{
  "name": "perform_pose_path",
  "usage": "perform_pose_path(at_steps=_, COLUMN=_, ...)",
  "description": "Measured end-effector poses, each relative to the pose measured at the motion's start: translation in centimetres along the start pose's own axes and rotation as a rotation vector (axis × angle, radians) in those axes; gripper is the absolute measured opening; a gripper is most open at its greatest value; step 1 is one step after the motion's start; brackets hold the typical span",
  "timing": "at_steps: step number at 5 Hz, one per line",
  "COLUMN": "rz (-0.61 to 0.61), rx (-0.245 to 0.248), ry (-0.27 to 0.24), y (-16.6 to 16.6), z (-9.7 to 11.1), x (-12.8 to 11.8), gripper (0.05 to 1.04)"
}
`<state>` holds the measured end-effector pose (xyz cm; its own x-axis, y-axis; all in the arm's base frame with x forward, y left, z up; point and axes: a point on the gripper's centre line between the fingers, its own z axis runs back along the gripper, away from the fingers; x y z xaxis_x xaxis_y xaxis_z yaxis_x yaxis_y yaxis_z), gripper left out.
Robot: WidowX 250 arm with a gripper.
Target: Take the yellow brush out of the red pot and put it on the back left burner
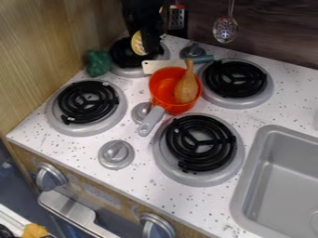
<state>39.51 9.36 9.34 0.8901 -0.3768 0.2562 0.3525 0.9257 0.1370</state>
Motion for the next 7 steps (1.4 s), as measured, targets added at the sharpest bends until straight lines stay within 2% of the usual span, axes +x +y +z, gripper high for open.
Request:
perform_pose_path(at_steps=1, rz=0.013, rx=0.003, ry=-0.054, y=1.1, z=-1.6, x=0.2, gripper=0.542)
perform_pose_path(at_steps=2, rz=0.054, rx=0.035, ry=-0.140, y=2.5, z=-2.0, x=0.6, gripper=0.542)
perform_pose_path(at_steps=3, rz=0.115, rx=0.046, ry=-0.178, y=3.0, z=-3.4, x=0.4, gripper=0.542)
perform_pose_path(at_steps=5, rz=0.113, rx=0.038, ry=-0.212, y=4.5, z=-5.0, x=0.9, gripper=0.542)
perform_pose_path(at_steps=6, rz=0.095, rx=0.057, ry=-0.235, y=5.6, z=-5.4, x=1.4, gripper=0.542)
perform_pose_path(at_steps=7, rz=0.089, rx=0.052, ry=-0.242, y=6.0, z=-5.9, x=1.4, gripper=0.622)
